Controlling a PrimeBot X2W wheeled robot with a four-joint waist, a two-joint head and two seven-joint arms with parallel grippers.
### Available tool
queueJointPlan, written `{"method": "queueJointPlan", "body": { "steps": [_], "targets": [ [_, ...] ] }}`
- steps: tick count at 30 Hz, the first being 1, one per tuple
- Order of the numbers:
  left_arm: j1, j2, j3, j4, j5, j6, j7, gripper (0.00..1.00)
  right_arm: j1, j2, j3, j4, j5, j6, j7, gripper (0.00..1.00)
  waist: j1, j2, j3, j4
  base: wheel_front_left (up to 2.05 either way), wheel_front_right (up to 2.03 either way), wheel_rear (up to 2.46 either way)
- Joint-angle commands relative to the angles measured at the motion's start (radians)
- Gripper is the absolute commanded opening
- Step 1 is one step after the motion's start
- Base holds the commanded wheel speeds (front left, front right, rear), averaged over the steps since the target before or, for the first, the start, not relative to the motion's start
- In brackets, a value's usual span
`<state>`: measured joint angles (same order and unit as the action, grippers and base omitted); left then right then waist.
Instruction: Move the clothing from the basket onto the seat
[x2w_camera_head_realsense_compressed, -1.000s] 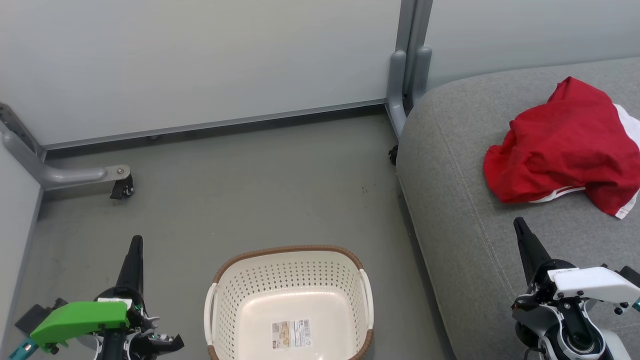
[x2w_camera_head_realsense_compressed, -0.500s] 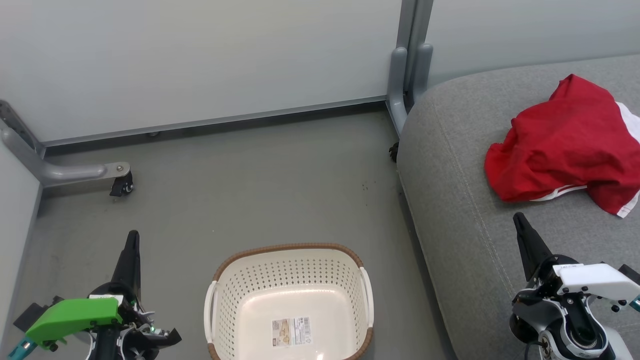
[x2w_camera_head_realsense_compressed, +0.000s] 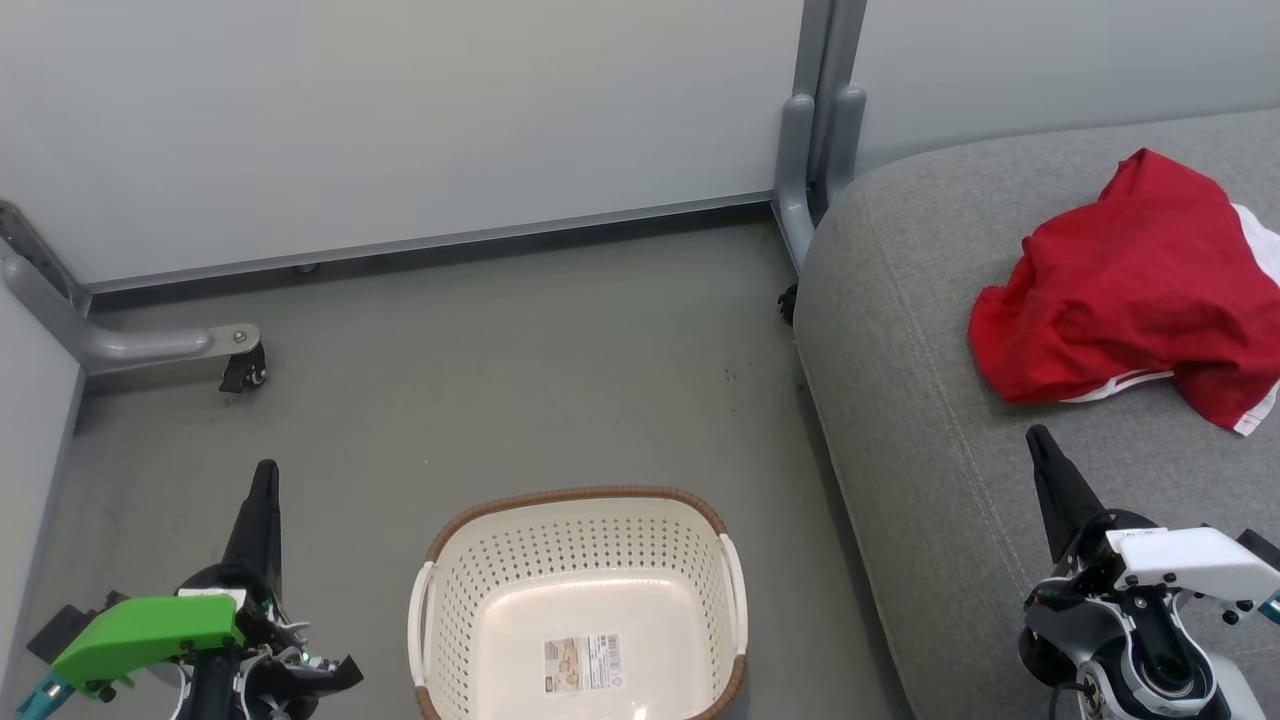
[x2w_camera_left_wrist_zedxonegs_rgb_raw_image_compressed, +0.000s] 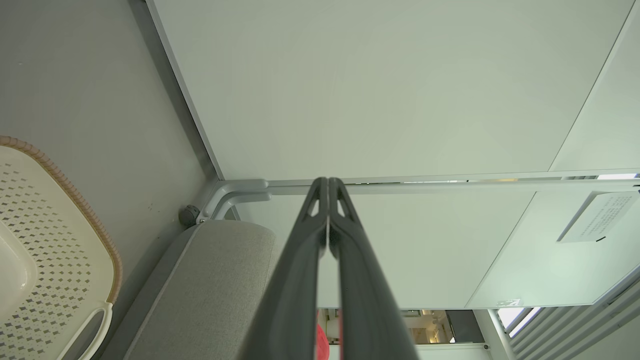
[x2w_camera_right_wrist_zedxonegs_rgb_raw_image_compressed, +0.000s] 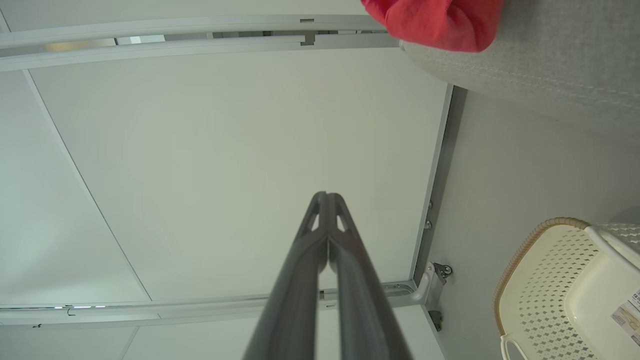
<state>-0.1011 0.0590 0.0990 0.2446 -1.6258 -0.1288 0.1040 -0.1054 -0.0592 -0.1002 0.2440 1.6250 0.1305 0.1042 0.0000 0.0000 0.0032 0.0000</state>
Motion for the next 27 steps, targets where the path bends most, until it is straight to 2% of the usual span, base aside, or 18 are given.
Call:
{"method": "queueJointPlan", "body": {
  "steps": [1,27],
  "targets": [
    [-0.014,0.003,0.005,0.001,0.003,-0.005,0.002,0.0,-0.005,-0.002,-0.002,0.002,-0.002,0.0,0.002,0.0,0.0,0.0,0.0,0.0,0.0,0.0,0.0],
    [-0.014,0.0,0.01,0.001,0.008,-0.005,0.007,0.0,-0.006,0.001,-0.006,0.002,-0.007,0.0,0.006,0.0,0.0,0.0,0.0,0.0,0.0,0.0,0.0]
  ]
}}
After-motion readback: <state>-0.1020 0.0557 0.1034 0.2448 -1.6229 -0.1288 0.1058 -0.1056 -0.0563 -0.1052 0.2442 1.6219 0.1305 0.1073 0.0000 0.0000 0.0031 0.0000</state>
